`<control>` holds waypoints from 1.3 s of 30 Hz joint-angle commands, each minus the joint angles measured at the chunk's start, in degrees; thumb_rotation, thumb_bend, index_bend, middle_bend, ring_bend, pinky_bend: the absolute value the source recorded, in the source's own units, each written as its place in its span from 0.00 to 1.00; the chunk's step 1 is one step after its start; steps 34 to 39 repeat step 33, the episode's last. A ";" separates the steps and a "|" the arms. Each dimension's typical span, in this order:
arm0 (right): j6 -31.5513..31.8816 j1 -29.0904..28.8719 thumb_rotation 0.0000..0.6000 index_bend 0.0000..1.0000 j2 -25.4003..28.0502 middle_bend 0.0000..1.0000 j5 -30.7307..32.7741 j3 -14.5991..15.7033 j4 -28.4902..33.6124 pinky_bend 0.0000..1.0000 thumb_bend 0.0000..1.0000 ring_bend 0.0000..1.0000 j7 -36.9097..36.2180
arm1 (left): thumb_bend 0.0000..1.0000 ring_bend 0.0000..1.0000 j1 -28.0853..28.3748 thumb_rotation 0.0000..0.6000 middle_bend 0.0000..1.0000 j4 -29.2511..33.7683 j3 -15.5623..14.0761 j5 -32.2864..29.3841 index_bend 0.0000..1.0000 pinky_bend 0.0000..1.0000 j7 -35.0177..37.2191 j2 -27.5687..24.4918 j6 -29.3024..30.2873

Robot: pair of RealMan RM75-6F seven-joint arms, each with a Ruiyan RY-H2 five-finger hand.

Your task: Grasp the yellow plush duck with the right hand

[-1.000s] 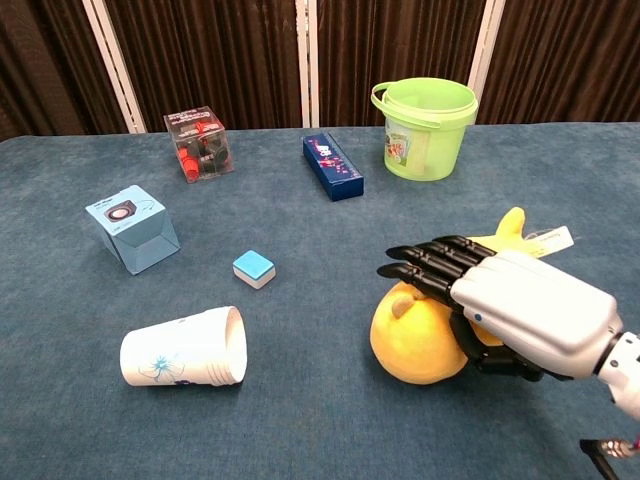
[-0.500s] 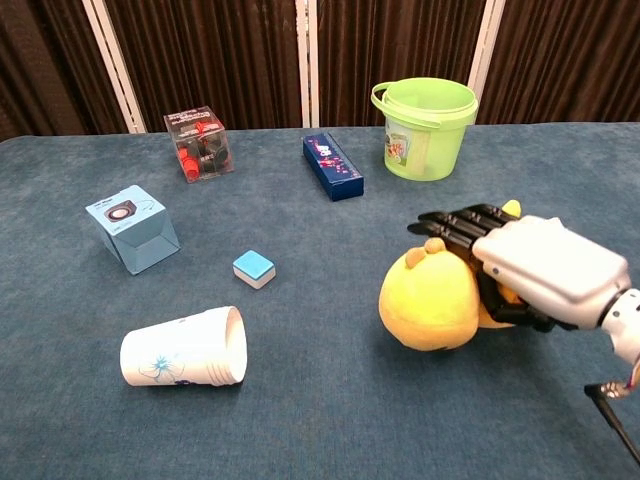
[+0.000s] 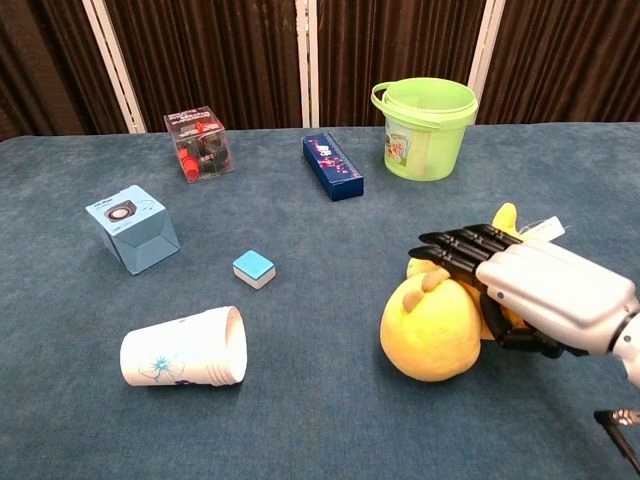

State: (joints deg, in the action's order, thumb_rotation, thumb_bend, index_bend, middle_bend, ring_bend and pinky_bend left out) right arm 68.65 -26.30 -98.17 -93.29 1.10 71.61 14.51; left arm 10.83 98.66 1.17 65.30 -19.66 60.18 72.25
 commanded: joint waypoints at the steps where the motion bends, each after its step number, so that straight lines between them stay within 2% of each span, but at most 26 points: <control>1: 1.99 0.74 1.00 0.00 -0.20 0.00 -2.37 1.74 1.57 0.00 0.98 0.00 -0.57 | 0.15 0.00 -0.89 1.00 0.00 -0.63 -0.09 2.96 0.00 0.00 2.05 0.41 2.22; 6: 6.45 1.48 1.00 0.00 1.12 0.00 -7.32 3.56 5.88 0.00 0.98 0.00 1.08 | 0.15 0.00 -1.38 1.00 0.00 -0.90 -0.25 4.42 0.00 0.00 3.12 0.34 2.98; 16: 9.81 2.58 1.00 0.00 8.24 0.00 -7.19 1.53 14.02 0.00 0.93 0.00 2.59 | 0.15 0.00 -1.79 1.00 0.00 -0.70 -0.09 5.60 0.00 0.00 4.27 -0.03 3.54; 18: 11.12 3.23 1.00 0.00 9.91 0.00 -6.93 1.15 14.66 0.00 0.86 0.00 1.89 | 0.15 0.00 -1.92 1.00 0.00 -0.69 -0.11 6.06 0.00 0.00 4.59 -0.09 3.79; 22: 14.11 5.27 1.00 0.00 13.49 0.00 -5.93 0.89 14.61 0.00 0.57 0.00 -0.89 | 0.15 0.00 -2.16 1.00 0.00 -0.69 -0.26 7.24 0.00 0.00 4.94 -0.07 4.34; 26: 18.25 8.67 1.00 0.00 16.55 0.00 -4.63 1.18 12.80 0.00 0.42 0.00 -3.26 | 0.15 0.00 -2.58 1.00 0.00 -0.98 -0.41 9.85 0.00 0.00 6.52 0.13 5.82; 29: 22.04 11.77 1.00 0.00 18.96 0.00 -3.74 1.55 11.46 0.00 0.36 0.00 -6.04 | 0.15 0.00 -3.08 1.00 0.00 -1.80 -0.67 13.02 0.00 0.00 8.64 0.50 7.65; 33: 26.37 15.61 1.00 0.00 21.76 0.00 -1.81 1.24 10.72 0.00 0.34 0.00 -9.26 | 0.14 0.00 -3.65 1.00 0.00 -2.65 -1.04 15.67 0.00 0.00 10.30 0.67 9.18; 39: 26.37 15.61 1.00 0.00 21.76 0.00 -1.81 1.24 10.72 0.00 0.34 0.00 -9.26 | 0.14 0.00 -3.65 1.00 0.00 -2.65 -1.04 15.67 0.00 0.00 10.30 0.67 9.18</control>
